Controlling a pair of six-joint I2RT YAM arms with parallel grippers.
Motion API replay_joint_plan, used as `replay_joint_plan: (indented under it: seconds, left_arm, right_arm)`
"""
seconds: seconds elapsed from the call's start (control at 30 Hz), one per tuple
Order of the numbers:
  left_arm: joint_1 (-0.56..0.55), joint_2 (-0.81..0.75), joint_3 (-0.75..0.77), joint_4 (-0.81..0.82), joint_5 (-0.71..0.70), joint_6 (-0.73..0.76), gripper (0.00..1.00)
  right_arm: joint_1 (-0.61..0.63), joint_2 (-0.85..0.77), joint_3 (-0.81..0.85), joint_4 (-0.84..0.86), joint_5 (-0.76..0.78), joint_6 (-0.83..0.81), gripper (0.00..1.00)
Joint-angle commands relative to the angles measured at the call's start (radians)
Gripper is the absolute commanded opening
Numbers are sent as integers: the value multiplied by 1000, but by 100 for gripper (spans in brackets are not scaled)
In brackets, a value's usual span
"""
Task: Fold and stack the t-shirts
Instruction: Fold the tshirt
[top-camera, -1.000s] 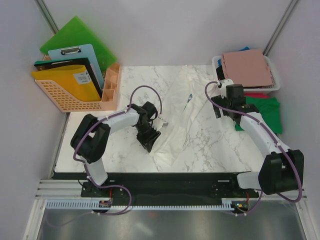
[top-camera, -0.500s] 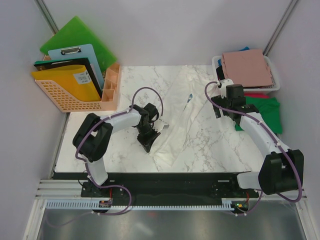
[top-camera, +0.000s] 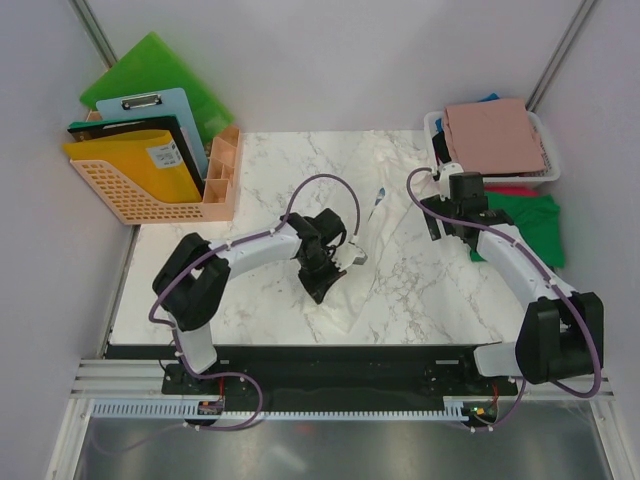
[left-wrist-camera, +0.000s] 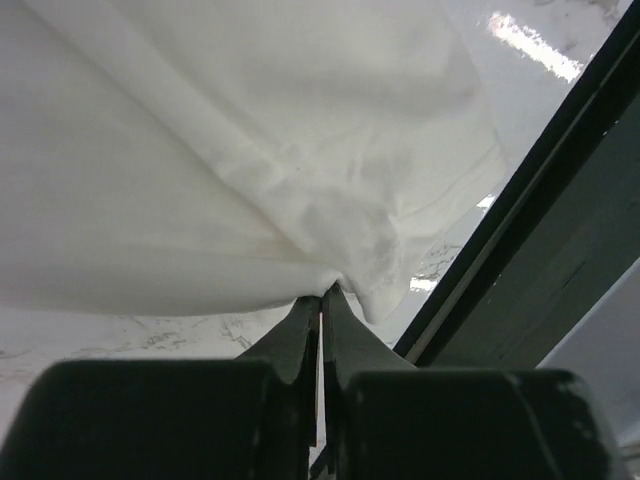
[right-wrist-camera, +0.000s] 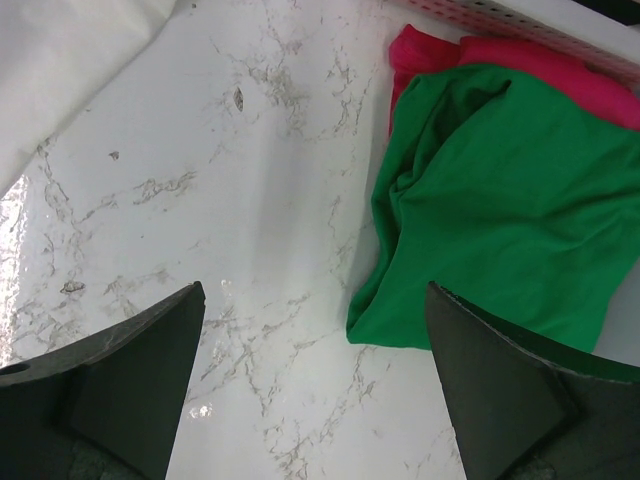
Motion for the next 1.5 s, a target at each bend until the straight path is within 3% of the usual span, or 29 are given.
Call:
replay_joint_plan:
  seconds: [0.0, 0.2, 0.23, 0.27, 0.33, 0.4, 0.6, 0.77, 1.0, 1.17, 1.37, 1.47]
  left_arm:
    - [-38, -20, 74, 33, -26, 62, 2]
    - [-67, 77, 96, 39, -26, 71, 5]
    - [-72, 95, 96, 39, -32, 71, 11]
    - [-82, 99, 93, 40, -52, 76, 28]
    - [-84, 76, 78, 71, -71, 82, 43]
    - [-84, 59, 69, 80, -75, 89, 47]
    - [-84, 31, 47, 96, -100, 89, 50]
    - [-84, -33, 29, 114, -201, 83, 51]
    - [-83, -228, 35, 100, -281, 103, 54]
    - [-55, -334, -29, 105, -414, 135, 60]
    - [-46, -343, -186, 99, -390, 109, 60]
    - [-46, -355, -243, 100, -312, 76, 60]
  right_arm:
    - [-3, 7, -11, 24, -4, -11, 98]
    - [-3, 16, -14, 24, -1, -22, 98]
    - [-3, 18, -17, 24, -2, -22, 98]
    - [-3, 21, -20, 24, -3, -28, 98]
    - [-3, 30, -20, 24, -6, -31, 98]
    - [-3, 38, -19, 23, -9, -31, 98]
    - [-3, 45, -14, 16, -25, -31, 98]
    - [-3, 45, -17, 16, -27, -33, 98]
    - [-3, 55, -14, 12, -33, -30, 98]
    - [-3, 53, -11, 9, -41, -25, 98]
    - [-3, 51, -11, 7, -47, -21, 98]
    - [-4, 56, -8, 7, -47, -22, 98]
